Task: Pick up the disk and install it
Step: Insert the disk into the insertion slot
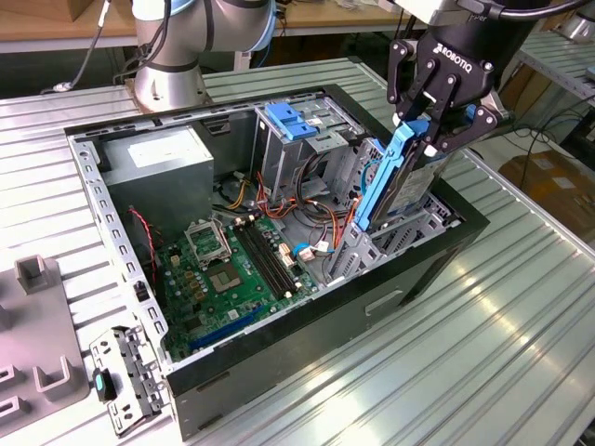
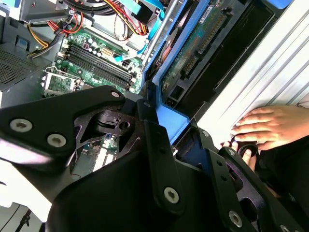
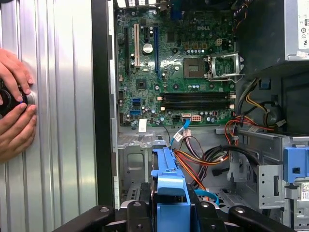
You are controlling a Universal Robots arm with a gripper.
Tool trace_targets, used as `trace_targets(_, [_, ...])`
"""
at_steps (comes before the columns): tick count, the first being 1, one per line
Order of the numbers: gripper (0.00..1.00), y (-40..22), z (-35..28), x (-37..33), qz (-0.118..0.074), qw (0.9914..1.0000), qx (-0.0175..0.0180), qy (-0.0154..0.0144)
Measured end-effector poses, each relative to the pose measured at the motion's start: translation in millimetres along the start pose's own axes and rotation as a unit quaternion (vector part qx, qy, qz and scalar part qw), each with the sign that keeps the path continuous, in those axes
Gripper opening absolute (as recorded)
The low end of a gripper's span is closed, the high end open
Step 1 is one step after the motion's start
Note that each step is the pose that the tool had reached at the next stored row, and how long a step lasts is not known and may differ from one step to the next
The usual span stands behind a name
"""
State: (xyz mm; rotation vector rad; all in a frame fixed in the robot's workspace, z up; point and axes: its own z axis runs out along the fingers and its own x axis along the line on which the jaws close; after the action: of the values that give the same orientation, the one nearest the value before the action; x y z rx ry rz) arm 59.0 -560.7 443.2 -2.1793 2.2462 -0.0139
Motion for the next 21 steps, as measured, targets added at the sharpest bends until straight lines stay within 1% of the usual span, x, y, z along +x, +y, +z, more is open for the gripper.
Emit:
trace_targets(7, [0.37, 0.0, 0.8, 0.0, 0.000, 1.00000, 0.0000, -0.0002])
trace_targets(12, [0.37, 0.1, 7.0, 0.0, 0.000, 1.00000, 0.0000, 0.0003])
trace_targets(15, [0.37, 0.1, 11.7, 0.0, 0.000, 1.00000, 0.0001, -0.0001])
trace_targets(21, [0.37, 0.2, 11.8, 0.0, 0.000, 1.00000, 0.0000, 0.0001])
